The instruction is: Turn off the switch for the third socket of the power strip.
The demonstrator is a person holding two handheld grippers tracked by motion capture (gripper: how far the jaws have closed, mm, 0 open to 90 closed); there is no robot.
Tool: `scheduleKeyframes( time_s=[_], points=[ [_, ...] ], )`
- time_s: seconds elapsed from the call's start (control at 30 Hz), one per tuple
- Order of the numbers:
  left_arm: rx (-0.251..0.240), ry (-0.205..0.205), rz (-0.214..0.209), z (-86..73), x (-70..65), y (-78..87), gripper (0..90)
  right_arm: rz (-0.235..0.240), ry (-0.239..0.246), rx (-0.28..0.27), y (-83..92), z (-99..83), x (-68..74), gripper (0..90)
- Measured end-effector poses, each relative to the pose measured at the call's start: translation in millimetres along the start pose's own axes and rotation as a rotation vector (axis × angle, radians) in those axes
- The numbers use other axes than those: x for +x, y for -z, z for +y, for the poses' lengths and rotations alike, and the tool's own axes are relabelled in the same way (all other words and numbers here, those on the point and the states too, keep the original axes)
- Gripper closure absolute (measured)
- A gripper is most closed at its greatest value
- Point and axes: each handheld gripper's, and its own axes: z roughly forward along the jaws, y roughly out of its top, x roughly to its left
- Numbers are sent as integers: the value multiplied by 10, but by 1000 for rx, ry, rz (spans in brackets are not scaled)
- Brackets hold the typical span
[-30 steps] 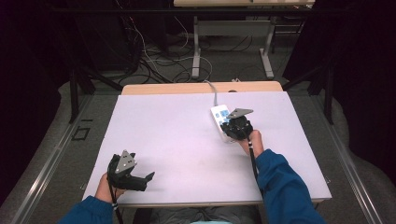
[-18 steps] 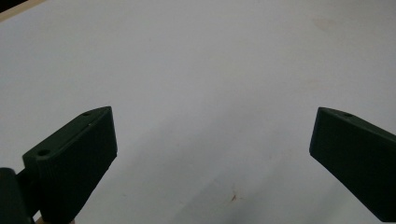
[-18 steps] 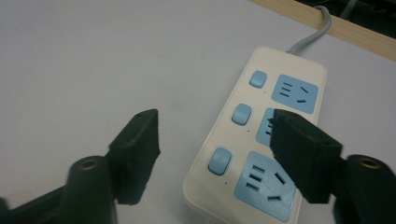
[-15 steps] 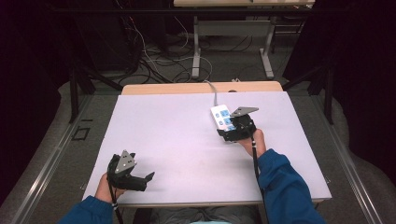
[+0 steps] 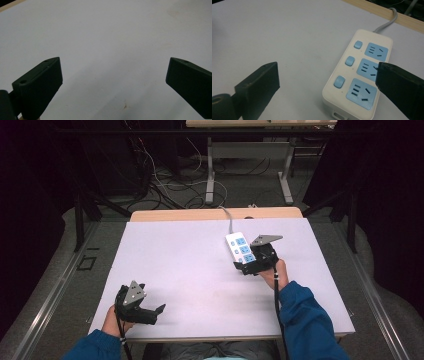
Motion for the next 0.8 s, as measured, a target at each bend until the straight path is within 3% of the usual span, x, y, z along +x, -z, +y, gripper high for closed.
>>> scheduleKeyframes(
  time_s=[0.13, 0.8],
  points=[
    [2, -2, -2, 1, 3, 3, 6, 8, 6, -11, 53, 4, 26, 2],
    [-6, 3, 3, 1, -4, 8, 6, -5, -5, -28, 439, -157, 71, 0]
  ],
)
